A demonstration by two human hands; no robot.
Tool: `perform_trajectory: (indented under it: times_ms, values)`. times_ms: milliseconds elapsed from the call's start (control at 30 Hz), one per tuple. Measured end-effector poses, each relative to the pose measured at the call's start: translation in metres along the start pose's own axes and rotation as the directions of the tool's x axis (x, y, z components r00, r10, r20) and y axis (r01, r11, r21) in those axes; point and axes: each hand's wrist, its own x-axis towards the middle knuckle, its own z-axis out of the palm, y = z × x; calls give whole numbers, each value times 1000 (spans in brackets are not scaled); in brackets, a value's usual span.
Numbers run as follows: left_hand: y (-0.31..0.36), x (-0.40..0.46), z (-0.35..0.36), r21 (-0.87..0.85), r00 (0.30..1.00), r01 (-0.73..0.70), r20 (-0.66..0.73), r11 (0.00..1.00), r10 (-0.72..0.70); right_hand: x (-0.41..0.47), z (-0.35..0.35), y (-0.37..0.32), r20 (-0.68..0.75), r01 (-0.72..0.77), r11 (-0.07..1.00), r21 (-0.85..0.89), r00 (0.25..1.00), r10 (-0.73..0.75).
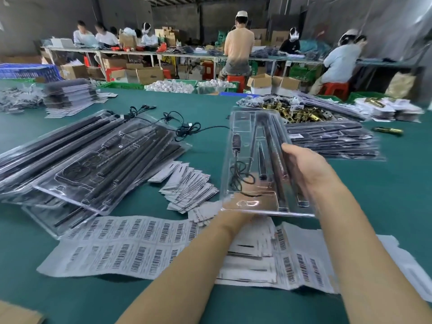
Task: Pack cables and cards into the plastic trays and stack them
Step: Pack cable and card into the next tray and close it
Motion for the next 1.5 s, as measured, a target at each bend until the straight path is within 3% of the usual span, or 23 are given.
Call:
perform_trajectory:
  times_ms: [100,267,333,400,500,567,700,767,833,900,967,1033,1100,1167,1267,1333,1433,1500]
  values:
    - [23,12,-16,51,989,-150,20,987,149,-6,-34,12,-100,12,1000,7,995,-12]
    - [21,53,-27,134,984,-153,-66,979,162,-9,-57,29,-122,-37,999,13,992,38]
    - [18,55,-38,-186,990,-120,-98,975,103,-10,-67,27,-94,-17,1000,-16,995,16]
    - [15,56,-44,-530,1000,6,-17,848,-18,-12,-77,22,-66,29,992,-122,997,-38]
    - [15,57,-34,-537,992,124,90,835,-90,-14,-83,17,30,102,934,-343,995,-98]
    - [17,62,-23,-559,991,132,61,819,-118,-16,-81,11,82,120,866,-485,992,-91]
    - [20,66,-9,-768,984,113,-2,630,-179,-24,-81,-15,24,100,591,-801,990,-136]
    - [27,66,2,-808,984,72,-40,585,-176,-31,-75,-29,101,173,504,-846,981,-168]
    - [35,65,12,-866,986,66,-20,496,-166,-39,-57,-36,253,249,499,-830,966,-62]
    - [39,62,16,-909,991,101,55,405,-123,-40,-37,-28,306,279,410,-868,952,0]
    - [35,59,15,-902,989,146,121,407,-86,-33,-29,-14,213,258,304,-917,961,-175]
    - [33,56,9,-890,985,172,166,421,-51,-30,-34,-6,91,192,316,-929,947,-309]
    - [33,57,-5,-892,988,154,142,425,-60,-29,-46,-2,28,153,360,-920,944,-329]
    - [31,61,-19,-911,989,73,13,406,-149,-27,-59,2,-9,133,374,-918,935,-354]
    - [15,70,-35,-944,907,-88,-207,317,-365,-26,-75,6,-90,74,423,-903,930,-355]
    - [4,73,-43,-950,878,-140,-249,278,-409,-25,-86,10,-133,-7,425,-905,955,-267]
    - [-4,76,-50,-942,925,-112,-215,315,-314,-20,-99,11,-134,-118,421,-900,991,-9]
    - [-7,77,-52,-932,924,-115,-227,345,-307,-18,-99,9,-147,-154,425,-892,988,50]
